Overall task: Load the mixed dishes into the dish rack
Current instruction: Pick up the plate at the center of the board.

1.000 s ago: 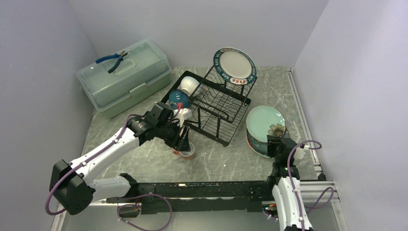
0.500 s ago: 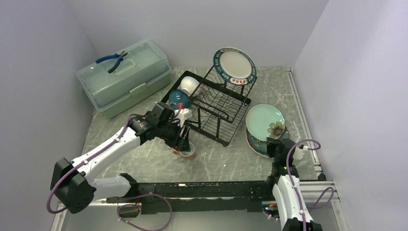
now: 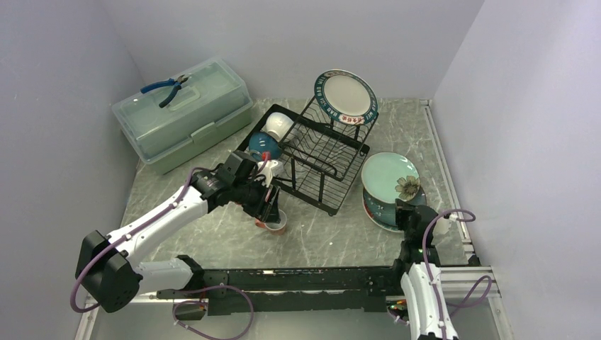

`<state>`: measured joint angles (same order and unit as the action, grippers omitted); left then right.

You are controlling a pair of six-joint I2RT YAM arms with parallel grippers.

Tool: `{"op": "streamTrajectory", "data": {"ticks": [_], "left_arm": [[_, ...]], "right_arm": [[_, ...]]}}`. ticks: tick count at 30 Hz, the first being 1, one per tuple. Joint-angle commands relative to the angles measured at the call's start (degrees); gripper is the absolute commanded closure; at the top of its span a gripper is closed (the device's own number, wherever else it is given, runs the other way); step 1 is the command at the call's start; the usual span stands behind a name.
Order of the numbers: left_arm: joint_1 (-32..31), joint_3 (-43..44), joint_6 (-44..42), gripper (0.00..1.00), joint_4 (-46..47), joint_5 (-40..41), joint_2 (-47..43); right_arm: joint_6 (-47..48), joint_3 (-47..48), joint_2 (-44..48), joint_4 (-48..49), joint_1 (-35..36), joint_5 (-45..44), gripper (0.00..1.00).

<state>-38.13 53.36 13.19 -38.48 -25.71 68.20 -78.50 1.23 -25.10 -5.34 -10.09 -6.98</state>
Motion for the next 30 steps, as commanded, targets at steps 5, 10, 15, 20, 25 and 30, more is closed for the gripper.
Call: {"op": "streamTrajectory", "data": {"ticks": [5,10,15,20,25,30], "left_arm": [[-0.28,2.35,-1.17,0.41,0.16,0.48,0.24],[-0.27,2.44,-1.15,0.41,-0.01,0.66,0.17],[-0.28,2.55,-1.03,0.41,-0.39,1.35,-0.55],[-0.28,2.53,-0.85,0.41,-0.63,1.45,-0.60],[-0.23,2.53,-0.63,0.42,-0.53,1.87,-1.10],[-0.28,2.71,-0.54,0.42,-0.54,2.14,-1.21]], "right_arm": [[4.73,5.30,7.82,-16.60,-0.02,-3.06,1.00],[5.75,7.74,8.87,-18.22,-0.02,-2.95,1.00],[6.95,11.32,10.60,-20.45,-0.02,-4.35,1.00],[7.48,14.40,10.92,-22.01,-0.02,-4.66,1.00],[8.26,17.57,11.72,-23.63,-0.02,-5.61,1.00],[8.41,21.01,11.93,-24.43,-0.02,-5.42,1.00]]}}
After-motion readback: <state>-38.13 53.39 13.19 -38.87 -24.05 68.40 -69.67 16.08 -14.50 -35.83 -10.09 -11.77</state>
